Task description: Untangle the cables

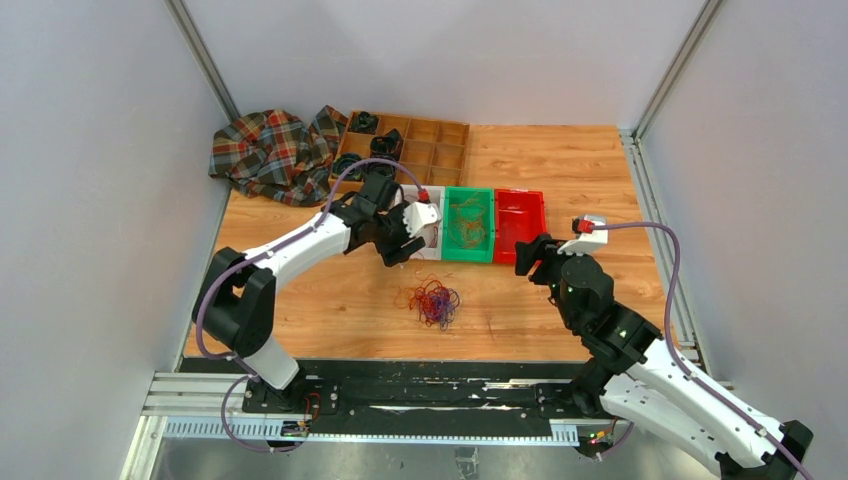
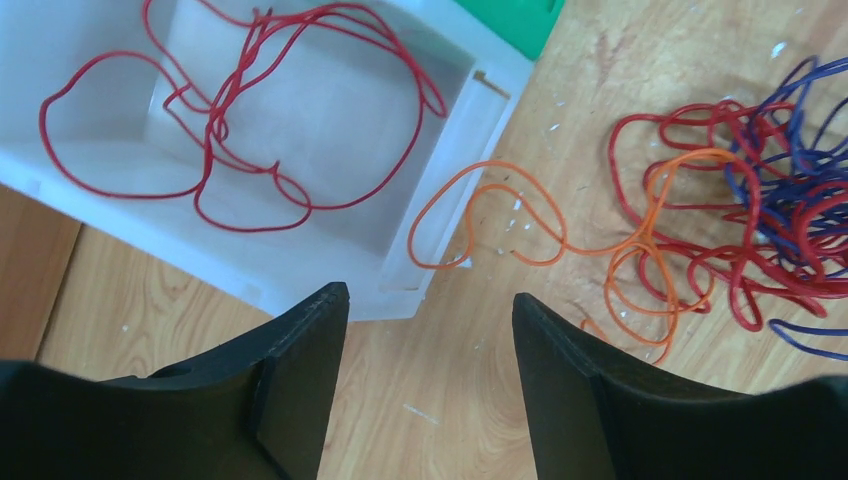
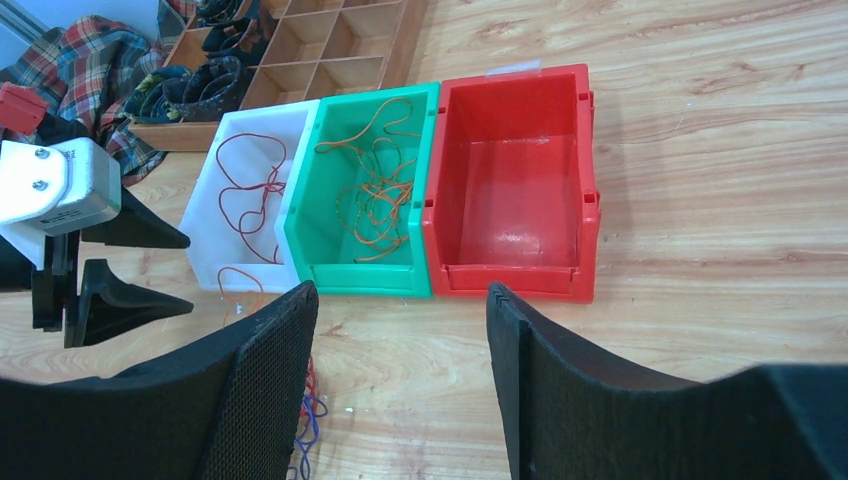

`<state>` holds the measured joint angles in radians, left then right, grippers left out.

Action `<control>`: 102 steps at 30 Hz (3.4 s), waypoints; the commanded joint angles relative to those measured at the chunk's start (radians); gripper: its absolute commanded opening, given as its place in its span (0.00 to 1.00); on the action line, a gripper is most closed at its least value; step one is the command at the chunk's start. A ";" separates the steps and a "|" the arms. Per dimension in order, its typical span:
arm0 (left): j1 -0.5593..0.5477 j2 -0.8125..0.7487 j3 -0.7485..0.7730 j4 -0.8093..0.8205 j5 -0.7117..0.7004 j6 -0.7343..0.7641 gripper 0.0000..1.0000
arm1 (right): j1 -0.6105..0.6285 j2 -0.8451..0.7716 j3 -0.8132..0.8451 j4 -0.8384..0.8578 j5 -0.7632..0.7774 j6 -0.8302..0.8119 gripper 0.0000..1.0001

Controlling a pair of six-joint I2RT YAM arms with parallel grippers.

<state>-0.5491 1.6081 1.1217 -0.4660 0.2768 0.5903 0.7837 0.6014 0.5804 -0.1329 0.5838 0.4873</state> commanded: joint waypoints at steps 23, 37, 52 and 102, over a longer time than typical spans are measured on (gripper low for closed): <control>-0.003 -0.020 -0.119 0.172 0.215 -0.313 0.70 | 0.182 0.526 0.036 0.361 -0.374 -0.005 0.65; 0.049 -0.125 -0.164 0.120 0.179 -0.380 0.59 | 0.273 0.718 -0.057 0.408 -0.386 0.016 0.26; -0.022 -0.068 -0.190 0.173 0.263 -0.460 0.63 | 0.282 0.520 -0.255 0.317 -0.324 0.075 0.03; -0.118 -0.248 0.327 -0.411 0.184 -0.154 0.01 | 0.281 0.120 -0.116 0.100 -0.159 -0.041 0.52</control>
<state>-0.6640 1.3811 1.3540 -0.7425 0.4080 0.4622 1.0515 0.7147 0.3855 -0.0433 0.3897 0.5137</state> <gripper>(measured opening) 0.011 0.458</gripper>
